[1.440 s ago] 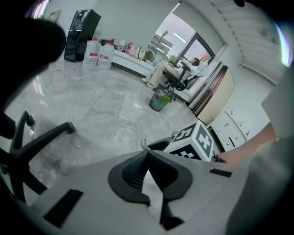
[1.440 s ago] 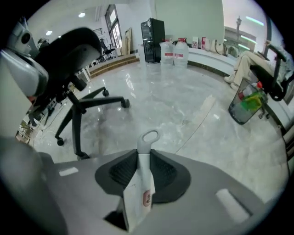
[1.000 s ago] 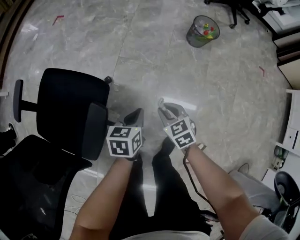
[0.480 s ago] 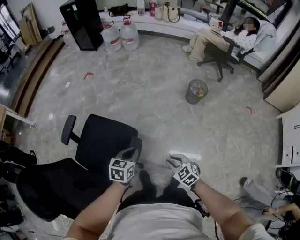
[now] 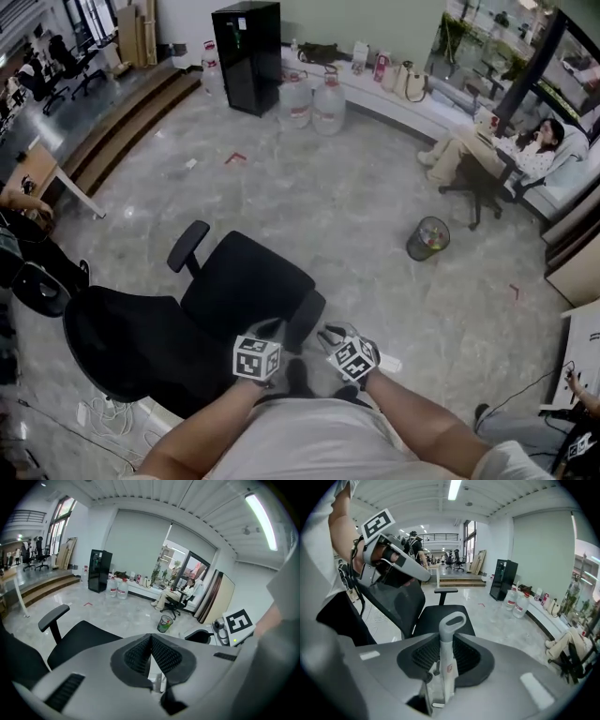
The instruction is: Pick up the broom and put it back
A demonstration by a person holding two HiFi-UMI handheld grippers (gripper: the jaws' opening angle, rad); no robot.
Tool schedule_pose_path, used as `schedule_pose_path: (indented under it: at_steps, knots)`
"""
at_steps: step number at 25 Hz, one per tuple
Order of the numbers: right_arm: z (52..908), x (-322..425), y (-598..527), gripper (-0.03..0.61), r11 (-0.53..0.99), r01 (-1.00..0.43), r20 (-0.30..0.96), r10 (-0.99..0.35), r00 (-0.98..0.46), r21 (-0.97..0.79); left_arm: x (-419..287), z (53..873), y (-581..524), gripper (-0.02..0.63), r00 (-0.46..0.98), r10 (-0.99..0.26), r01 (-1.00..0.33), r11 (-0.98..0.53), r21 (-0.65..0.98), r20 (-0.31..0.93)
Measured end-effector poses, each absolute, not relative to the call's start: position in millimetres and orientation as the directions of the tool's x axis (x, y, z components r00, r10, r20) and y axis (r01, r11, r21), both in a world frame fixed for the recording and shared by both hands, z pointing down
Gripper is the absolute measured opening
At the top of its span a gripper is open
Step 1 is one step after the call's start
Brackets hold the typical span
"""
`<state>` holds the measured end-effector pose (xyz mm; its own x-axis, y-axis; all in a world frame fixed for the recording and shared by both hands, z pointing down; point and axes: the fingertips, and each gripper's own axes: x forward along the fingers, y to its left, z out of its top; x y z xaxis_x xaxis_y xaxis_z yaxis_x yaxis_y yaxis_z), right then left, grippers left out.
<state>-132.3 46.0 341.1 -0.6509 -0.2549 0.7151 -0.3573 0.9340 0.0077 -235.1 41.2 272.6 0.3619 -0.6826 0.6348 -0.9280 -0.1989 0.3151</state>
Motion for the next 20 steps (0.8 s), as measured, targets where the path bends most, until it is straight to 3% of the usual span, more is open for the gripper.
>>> schedule_pose_path:
  at_steps: [7,20]
  knots:
    - [352,-192,28,0.089,0.954,-0.299,0.737,-0.205,-0.644,0.005,-265,274,66,0.008,0.321,-0.711,-0.935,-0.132,0.329,0.626]
    - [337,-179,29,0.106,0.943,-0.333,0.702,-0.252,-0.666,0.023,-257,267,71,0.008,0.304,-0.729,-0.942,-0.133,0.309,0.614]
